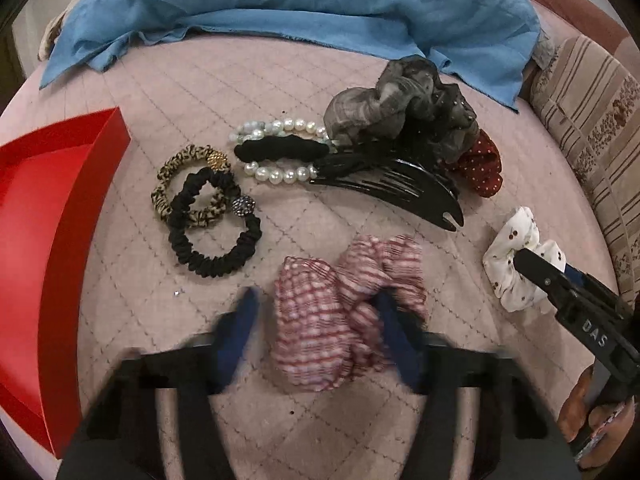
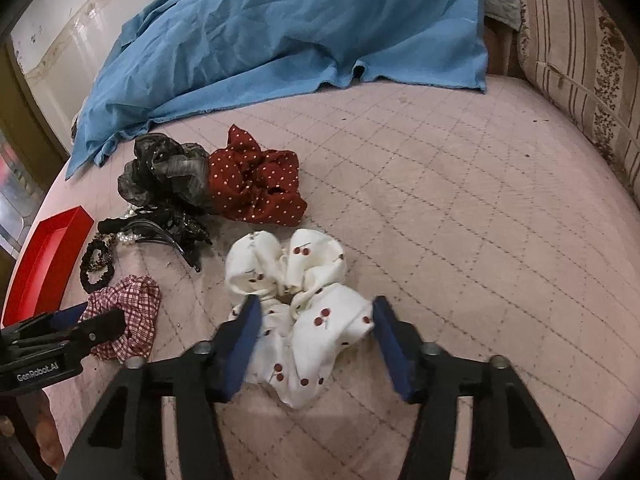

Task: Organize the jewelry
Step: 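Grasp the white cherry scrunchie with right tool while left tool grasps plaid scrunchie, then carry both scrunchies into the red tray and open both tools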

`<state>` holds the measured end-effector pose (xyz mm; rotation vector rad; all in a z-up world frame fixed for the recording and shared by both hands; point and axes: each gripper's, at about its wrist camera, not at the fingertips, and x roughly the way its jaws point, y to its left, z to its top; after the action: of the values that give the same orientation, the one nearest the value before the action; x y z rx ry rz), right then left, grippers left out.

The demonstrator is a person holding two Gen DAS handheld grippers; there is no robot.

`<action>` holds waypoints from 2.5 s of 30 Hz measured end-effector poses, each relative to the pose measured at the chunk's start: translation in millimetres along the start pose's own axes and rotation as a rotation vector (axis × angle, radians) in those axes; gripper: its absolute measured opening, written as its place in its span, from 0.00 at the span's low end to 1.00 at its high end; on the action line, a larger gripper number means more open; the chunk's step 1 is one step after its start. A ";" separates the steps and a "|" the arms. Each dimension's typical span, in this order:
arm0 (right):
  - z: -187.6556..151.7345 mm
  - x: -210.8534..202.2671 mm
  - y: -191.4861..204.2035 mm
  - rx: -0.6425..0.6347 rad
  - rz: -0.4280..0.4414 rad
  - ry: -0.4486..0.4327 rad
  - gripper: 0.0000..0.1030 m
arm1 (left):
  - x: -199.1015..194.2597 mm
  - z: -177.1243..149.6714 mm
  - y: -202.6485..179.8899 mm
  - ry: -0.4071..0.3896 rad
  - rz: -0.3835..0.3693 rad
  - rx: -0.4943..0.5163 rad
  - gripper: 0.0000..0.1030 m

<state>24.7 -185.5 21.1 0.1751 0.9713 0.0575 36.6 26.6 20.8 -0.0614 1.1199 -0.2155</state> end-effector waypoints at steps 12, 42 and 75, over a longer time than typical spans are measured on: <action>-6.7 -30.2 20.8 -0.016 0.079 -0.025 0.11 | -59.4 -13.6 17.8 -0.040 -0.086 -0.071 0.13; 52.5 10.0 317.1 -0.389 0.396 0.036 0.11 | -79.3 50.9 289.8 -0.202 0.199 -0.356 0.13; 60.2 36.0 323.7 -0.295 0.417 0.078 0.51 | -119.4 35.5 301.6 -0.373 0.272 -0.434 0.60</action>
<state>104.2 130.4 81.1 0.1014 0.9799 0.5906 61.1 343.5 94.6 -0.3203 0.7753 0.2766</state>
